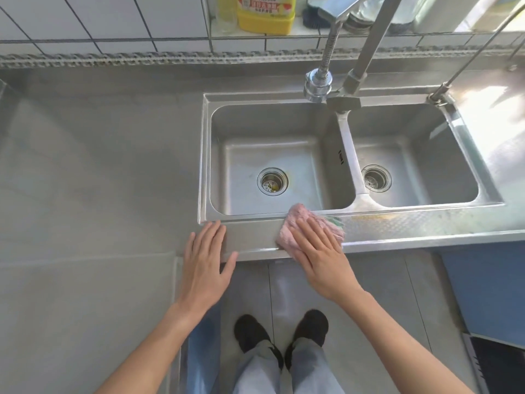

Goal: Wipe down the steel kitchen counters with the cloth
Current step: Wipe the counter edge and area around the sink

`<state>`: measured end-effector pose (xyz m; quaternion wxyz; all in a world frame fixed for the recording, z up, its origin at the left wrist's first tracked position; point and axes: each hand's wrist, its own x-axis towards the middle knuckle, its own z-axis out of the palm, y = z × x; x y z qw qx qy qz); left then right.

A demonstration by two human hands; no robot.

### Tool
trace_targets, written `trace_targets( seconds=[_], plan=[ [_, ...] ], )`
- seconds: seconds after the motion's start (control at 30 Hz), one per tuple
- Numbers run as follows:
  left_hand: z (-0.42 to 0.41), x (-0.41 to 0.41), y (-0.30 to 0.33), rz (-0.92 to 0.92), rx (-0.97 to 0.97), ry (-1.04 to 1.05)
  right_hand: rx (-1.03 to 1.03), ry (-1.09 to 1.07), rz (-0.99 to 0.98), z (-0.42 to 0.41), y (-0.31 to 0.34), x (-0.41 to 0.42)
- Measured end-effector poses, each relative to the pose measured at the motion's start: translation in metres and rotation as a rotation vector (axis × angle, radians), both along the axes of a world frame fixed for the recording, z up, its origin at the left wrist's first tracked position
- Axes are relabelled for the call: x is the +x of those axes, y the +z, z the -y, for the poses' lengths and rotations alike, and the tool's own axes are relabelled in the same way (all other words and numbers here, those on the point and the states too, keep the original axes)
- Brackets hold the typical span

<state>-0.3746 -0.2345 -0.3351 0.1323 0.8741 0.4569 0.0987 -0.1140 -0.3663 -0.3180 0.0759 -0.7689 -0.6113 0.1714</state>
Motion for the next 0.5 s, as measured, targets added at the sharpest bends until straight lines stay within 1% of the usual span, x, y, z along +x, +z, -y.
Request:
trace_targets(
  seconds=[0.1,0.17,0.23,0.33,0.37,0.43,0.5],
  plan=[
    [0.009,0.026,0.003,0.006,-0.03,-0.112,-0.004,-0.164,0.014,0.001,0.002,-0.008],
    [0.018,0.046,0.0,-0.043,-0.045,-0.156,0.003,-0.238,0.014,-0.007,0.001,-0.028],
    [0.025,0.06,-0.009,-0.118,-0.005,-0.18,-0.006,-0.184,0.013,-0.006,-0.002,-0.034],
    [0.029,0.065,-0.021,-0.16,0.066,-0.187,0.0,0.021,0.059,0.018,0.002,0.0],
    [0.029,0.065,-0.024,-0.164,0.083,-0.187,0.008,0.044,0.068,0.028,0.002,0.014],
    [0.028,0.065,-0.027,-0.174,0.093,-0.187,-0.017,-0.003,0.06,0.043,0.003,0.038],
    [0.029,0.066,-0.028,-0.177,0.097,-0.179,-0.026,-0.114,0.041,0.047,0.003,0.046]
  ],
)
